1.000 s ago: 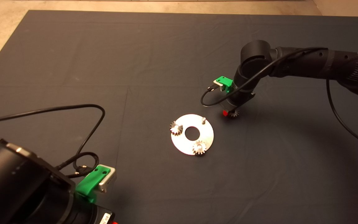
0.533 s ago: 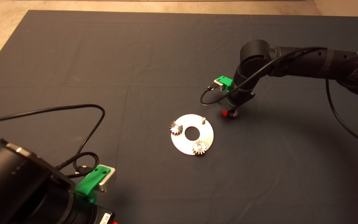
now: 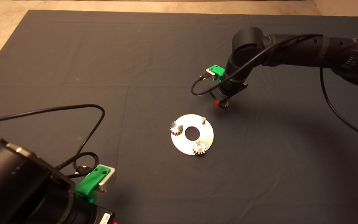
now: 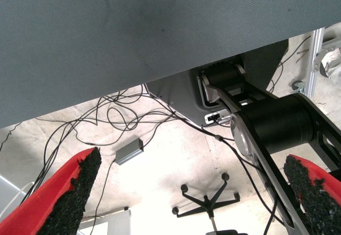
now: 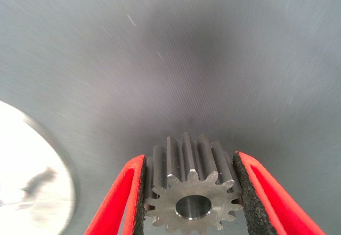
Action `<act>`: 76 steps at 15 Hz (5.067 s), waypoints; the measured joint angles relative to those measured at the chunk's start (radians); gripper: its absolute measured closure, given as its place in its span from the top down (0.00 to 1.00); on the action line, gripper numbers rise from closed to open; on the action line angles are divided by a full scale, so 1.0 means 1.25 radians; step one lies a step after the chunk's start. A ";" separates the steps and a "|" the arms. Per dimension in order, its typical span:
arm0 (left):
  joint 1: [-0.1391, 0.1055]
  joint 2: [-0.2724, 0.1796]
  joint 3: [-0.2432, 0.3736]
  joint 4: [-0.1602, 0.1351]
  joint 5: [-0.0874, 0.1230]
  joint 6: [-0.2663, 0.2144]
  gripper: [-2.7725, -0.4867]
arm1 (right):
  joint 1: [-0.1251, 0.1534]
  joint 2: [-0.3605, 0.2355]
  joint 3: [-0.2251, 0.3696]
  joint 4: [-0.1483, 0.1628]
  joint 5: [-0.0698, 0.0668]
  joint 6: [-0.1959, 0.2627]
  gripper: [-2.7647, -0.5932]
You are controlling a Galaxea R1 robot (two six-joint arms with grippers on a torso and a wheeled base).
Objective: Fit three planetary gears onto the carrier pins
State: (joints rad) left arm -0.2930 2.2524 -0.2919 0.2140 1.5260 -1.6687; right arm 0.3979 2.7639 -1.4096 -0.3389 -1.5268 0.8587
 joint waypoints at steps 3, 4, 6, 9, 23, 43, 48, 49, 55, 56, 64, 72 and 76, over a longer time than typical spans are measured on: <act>0.000 0.000 0.000 0.000 0.000 0.000 0.87 | 0.013 0.024 0.001 0.000 0.000 0.002 0.20; 0.000 0.000 0.000 0.000 0.000 0.000 0.87 | 0.014 0.033 0.002 0.000 0.001 0.002 0.20; 0.000 0.000 0.000 0.000 0.000 0.000 0.87 | 0.014 0.045 0.003 0.000 0.000 0.002 0.20; 0.000 0.000 0.000 0.000 0.000 0.000 0.87 | 0.015 0.072 -0.003 0.003 0.000 0.002 0.20; 0.007 0.000 0.000 0.000 0.000 0.000 0.87 | 0.019 0.086 -0.048 0.119 0.000 0.003 0.20; 0.011 0.000 0.000 0.000 0.000 0.000 0.87 | 0.018 0.125 -0.021 0.140 0.000 -0.002 0.20; 0.011 -0.001 0.000 0.000 0.000 0.000 0.87 | 0.009 0.125 -0.016 0.140 0.000 -0.012 0.20; 0.011 -0.002 0.000 0.000 0.000 0.001 0.87 | 0.004 0.123 -0.015 0.140 0.000 -0.013 0.20; 0.011 -0.002 0.000 0.000 0.000 0.001 0.87 | -0.016 0.096 -0.013 0.140 -0.001 -0.017 0.20; 0.011 -0.002 0.000 0.000 0.000 0.001 0.87 | -0.018 0.094 -0.013 0.139 0.000 -0.017 0.20; 0.011 -0.002 0.000 0.000 0.000 0.001 0.87 | -0.019 0.094 -0.013 0.134 0.001 -0.017 0.20; 0.011 -0.002 0.000 0.000 0.000 0.001 0.87 | -0.019 0.094 -0.013 0.131 0.001 -0.017 0.20; 0.011 -0.002 0.000 0.000 0.000 0.001 0.87 | -0.019 0.095 -0.013 0.131 0.001 -0.017 0.20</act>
State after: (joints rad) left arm -0.2798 2.2500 -0.2915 0.2140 1.5264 -1.6679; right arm 0.3736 2.8821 -1.4257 -0.1751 -1.5260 0.8374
